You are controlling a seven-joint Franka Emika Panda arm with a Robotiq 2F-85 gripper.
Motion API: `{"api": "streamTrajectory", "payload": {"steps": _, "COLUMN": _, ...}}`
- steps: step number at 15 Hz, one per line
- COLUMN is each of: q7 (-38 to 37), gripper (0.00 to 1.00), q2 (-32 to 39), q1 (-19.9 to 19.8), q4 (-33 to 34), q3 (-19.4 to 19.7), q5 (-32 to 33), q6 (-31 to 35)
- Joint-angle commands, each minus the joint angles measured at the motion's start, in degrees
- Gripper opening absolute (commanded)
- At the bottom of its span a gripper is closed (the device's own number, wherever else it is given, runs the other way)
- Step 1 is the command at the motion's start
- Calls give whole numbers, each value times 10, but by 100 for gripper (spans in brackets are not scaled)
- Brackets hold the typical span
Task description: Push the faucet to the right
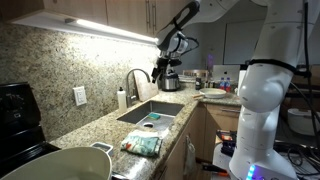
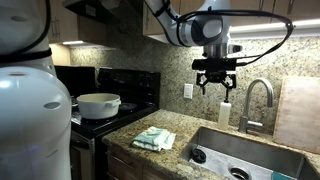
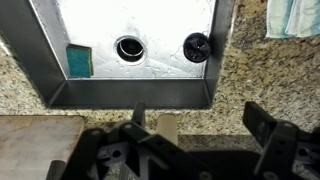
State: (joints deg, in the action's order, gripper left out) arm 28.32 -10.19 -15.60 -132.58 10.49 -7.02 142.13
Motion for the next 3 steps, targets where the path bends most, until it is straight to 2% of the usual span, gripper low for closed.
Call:
{"api": "streamTrajectory", "payload": {"steps": 1, "q7": -6, "gripper": 100, "q2": -1, "q1": 21, "q4": 0, "q3": 21, "q5": 7, "q6": -1}}
{"api": "streamTrajectory", "payload": {"steps": 3, "q7": -6, "gripper": 100, "q2": -1, "q1": 21, "q4": 0, "q3": 22, "q5": 7, "q6": -1}}
